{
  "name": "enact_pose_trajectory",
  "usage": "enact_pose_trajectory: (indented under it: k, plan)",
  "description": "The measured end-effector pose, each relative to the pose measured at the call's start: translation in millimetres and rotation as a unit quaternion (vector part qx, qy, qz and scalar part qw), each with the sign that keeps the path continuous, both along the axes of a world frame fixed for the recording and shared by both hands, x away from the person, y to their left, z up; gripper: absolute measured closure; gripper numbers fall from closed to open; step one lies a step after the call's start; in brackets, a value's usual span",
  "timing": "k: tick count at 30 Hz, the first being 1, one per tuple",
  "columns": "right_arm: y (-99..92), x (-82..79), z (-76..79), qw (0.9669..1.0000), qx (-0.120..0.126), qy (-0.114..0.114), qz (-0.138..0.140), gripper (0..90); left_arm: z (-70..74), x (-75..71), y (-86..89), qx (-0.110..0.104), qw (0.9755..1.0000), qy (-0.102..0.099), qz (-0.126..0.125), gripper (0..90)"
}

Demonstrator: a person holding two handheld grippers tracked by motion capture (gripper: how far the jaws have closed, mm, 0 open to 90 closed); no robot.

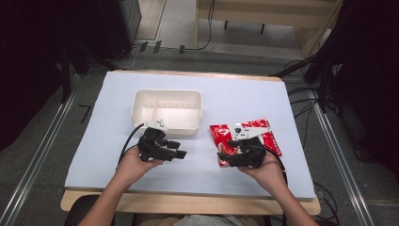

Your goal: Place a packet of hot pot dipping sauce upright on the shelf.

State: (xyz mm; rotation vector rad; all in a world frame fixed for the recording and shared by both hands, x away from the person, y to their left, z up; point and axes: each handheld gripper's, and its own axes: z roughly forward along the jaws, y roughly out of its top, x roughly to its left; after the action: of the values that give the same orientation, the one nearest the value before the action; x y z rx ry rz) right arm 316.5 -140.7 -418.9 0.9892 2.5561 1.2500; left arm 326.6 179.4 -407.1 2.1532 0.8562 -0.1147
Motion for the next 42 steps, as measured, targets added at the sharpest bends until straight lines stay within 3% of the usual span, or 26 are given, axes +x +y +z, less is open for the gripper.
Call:
enact_pose_trajectory:
  k: [5,8,11,17,21,24,32,34,42]
  plan:
    - [-3.6,0.3,1.9,1.0,0.004,0.008,0.002,40.4,2.9,-1.7,0.3,-0.012,0.9999,-0.001,0.01,45.1]
    - [-7.5,-1.7,4.0,1.0,0.0,0.005,0.001,41.3,6.0,-2.5,1.9,-0.02,0.9996,-0.007,0.019,49.2]
    - [-13.3,-3.5,6.7,1.0,0.005,0.003,-0.006,41.4,8.3,-3.5,2.4,-0.012,0.9995,-0.015,0.024,52.6]
    - [-21.9,-7.2,8.9,0.9999,0.004,0.0,-0.013,42.8,5.8,-4.1,3.8,0.0,0.9997,-0.025,0.003,55.7]
    - [-30.6,-10.1,11.1,0.9998,-0.001,-0.005,-0.021,44.4,2.6,-2.6,4.6,-0.006,0.9995,-0.032,-0.002,44.6]
    - [-38.5,-11.0,11.0,0.9995,-0.001,-0.003,-0.03,45.6,1.3,-2.9,3.6,-0.007,0.9992,-0.038,-0.006,41.0]
    - [-62.2,-12.9,7.6,0.9981,-0.008,0.0,-0.061,49.6,1.6,-2.0,-1.2,-0.016,0.9988,-0.044,-0.013,37.1]
    - [-67.0,-13.6,5.7,0.9972,-0.005,0.009,-0.074,53.1,1.2,-1.2,-1.9,-0.017,0.9988,-0.045,-0.014,36.9]
    - [-69.1,-15.8,-4.9,0.9966,-0.009,0.016,-0.08,67.5,1.5,0.3,-8.7,-0.015,0.9987,-0.043,-0.021,37.1]
